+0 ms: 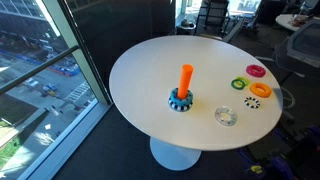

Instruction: Put the orange ring on the stack

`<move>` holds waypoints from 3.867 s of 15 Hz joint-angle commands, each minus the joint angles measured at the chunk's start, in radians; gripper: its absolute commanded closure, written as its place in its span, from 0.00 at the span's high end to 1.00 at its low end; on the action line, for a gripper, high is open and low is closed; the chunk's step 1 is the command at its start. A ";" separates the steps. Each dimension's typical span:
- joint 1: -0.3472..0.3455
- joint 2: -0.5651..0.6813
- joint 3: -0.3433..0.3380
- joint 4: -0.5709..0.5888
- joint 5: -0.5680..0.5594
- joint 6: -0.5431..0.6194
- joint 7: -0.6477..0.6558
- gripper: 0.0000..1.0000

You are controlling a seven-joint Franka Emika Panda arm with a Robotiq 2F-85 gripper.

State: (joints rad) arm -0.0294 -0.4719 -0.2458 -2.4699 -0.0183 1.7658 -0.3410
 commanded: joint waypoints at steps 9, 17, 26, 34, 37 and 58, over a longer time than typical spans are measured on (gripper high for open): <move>-0.027 0.022 0.049 0.010 -0.013 0.034 0.044 1.00; -0.064 0.086 0.111 0.012 -0.102 0.180 0.203 1.00; -0.135 0.223 0.096 -0.010 -0.182 0.371 0.322 1.00; -0.155 0.415 0.081 0.024 -0.157 0.515 0.363 1.00; -0.152 0.395 0.082 -0.008 -0.168 0.516 0.352 1.00; -0.156 0.651 0.061 0.000 -0.094 0.776 0.381 1.00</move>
State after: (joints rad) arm -0.1828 0.1427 -0.1801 -2.4855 -0.1443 2.5154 0.0517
